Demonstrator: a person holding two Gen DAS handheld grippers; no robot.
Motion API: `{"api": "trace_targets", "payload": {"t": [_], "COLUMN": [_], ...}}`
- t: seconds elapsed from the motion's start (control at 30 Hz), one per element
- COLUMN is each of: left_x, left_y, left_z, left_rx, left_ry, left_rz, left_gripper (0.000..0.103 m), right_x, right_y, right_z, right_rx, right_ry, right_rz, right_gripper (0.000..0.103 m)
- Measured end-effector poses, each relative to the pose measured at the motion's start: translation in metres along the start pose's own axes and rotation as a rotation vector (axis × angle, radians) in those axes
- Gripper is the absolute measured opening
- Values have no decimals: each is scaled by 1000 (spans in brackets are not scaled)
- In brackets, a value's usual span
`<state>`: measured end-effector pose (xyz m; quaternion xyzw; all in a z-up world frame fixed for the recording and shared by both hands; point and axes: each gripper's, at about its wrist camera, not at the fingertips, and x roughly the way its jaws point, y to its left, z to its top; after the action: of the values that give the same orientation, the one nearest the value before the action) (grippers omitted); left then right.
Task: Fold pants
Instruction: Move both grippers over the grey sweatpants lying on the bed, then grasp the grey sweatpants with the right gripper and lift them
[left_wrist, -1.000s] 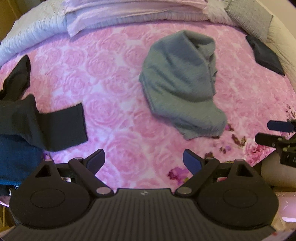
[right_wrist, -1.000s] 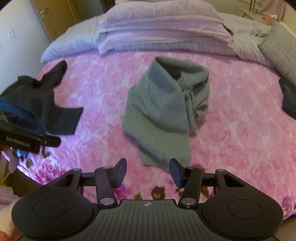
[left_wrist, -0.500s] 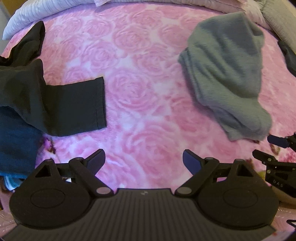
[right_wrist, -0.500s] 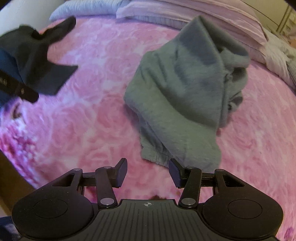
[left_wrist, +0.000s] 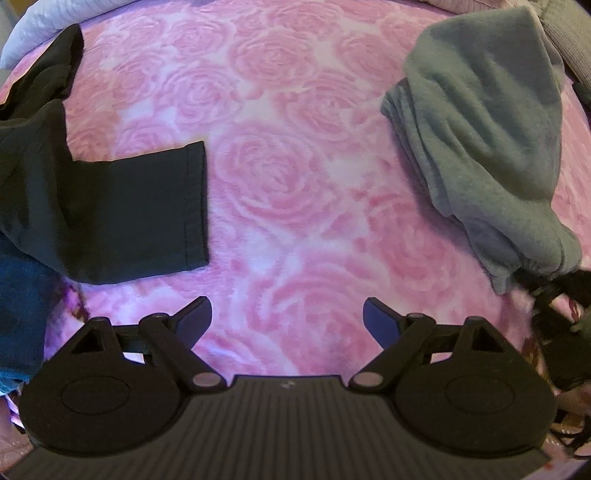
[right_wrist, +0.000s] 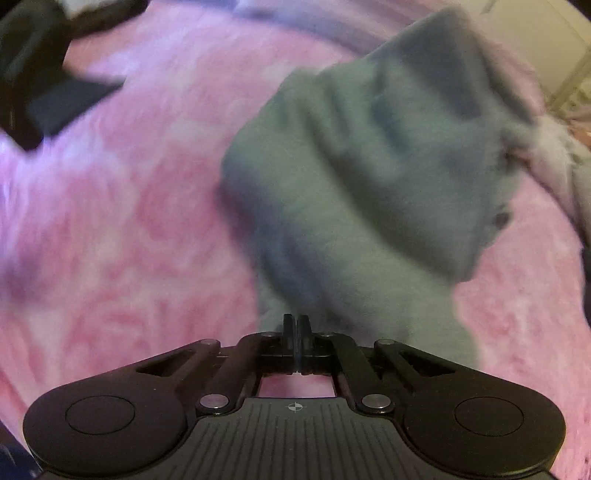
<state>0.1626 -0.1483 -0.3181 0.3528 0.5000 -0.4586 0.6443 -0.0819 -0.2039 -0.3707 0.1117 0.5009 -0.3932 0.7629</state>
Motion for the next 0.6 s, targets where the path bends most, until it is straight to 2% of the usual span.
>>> {"api": "trace_targets", "payload": {"t": [0.13,0.17,0.23,0.3,0.37,0.4,0.43,0.6], "left_x": [-4,-5,-6,-7,-6,-5,-2,20], "left_y": [-9,-12,-18,-22,-26,-27,-27,-23], "left_z": [5,6,8,9,9,9,10,7], "left_rx": [18,25,31,30,44,50,54,37], "left_ry": [-5,-9,-12,-15,-27,-34,-38,-49], "left_rz": [-22,-27,-35,-49,-58,-59,-55,-39], "left_gripper": [87,87,87,87,87,87,87,87], "right_x": [-54,-64,-73,-75,-68,-65,-57,-2], "right_y": [-75,-94,-115,-111,-94,-74,-58,0], "right_z": [7,8,11,16,13,7,3,-16], "right_rx": [353,403,423,363,269,235,192,-65], "right_ry": [-110,-123,-102,-73,-42,-37,-31,-19], "right_rz": [21,39,93,126,167,181,192,101], "right_gripper": [0,0,0,1,13,24,29,30]}}
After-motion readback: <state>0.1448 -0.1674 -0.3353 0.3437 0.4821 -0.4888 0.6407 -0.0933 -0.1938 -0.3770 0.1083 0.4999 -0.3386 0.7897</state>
